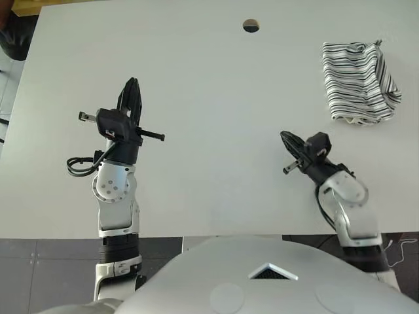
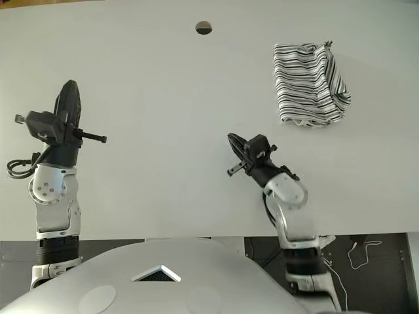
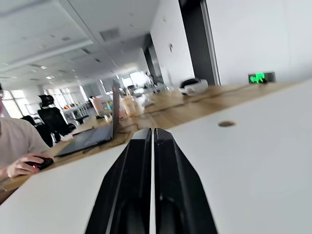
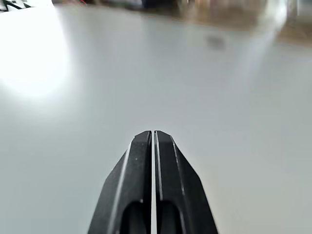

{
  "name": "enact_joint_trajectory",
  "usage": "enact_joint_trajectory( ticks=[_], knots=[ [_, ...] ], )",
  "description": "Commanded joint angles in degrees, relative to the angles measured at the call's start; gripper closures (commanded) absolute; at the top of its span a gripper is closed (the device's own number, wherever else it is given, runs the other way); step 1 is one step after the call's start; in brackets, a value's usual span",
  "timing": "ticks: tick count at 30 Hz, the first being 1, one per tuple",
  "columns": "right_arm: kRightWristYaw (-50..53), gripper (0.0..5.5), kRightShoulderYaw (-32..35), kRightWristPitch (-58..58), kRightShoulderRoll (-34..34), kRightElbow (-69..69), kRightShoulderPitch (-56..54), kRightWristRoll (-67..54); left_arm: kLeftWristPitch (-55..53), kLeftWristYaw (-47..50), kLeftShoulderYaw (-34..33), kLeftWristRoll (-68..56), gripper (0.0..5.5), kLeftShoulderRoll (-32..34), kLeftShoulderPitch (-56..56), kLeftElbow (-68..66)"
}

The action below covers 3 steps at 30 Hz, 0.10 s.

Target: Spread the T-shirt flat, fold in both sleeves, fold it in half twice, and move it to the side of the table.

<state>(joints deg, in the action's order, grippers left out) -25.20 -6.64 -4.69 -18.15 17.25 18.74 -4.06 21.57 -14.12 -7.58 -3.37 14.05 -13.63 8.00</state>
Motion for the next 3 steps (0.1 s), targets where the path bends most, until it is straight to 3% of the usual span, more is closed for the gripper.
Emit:
enact_joint_trajectory(
  ticks=[1,3],
  knots=[
    [17.2,5.40,9.2,-14.6,7.5,8.2,-2.9,9.3,4.7,3.9,-0.8,1.7,5.38,-2.4,2.5,-6.0],
    [22.5,5.40,10.8,-17.4,10.6,7.3,-4.6,11.3,7.9,4.7,-0.2,3.7,5.38,-2.4,3.6,-8.2]
  ],
)
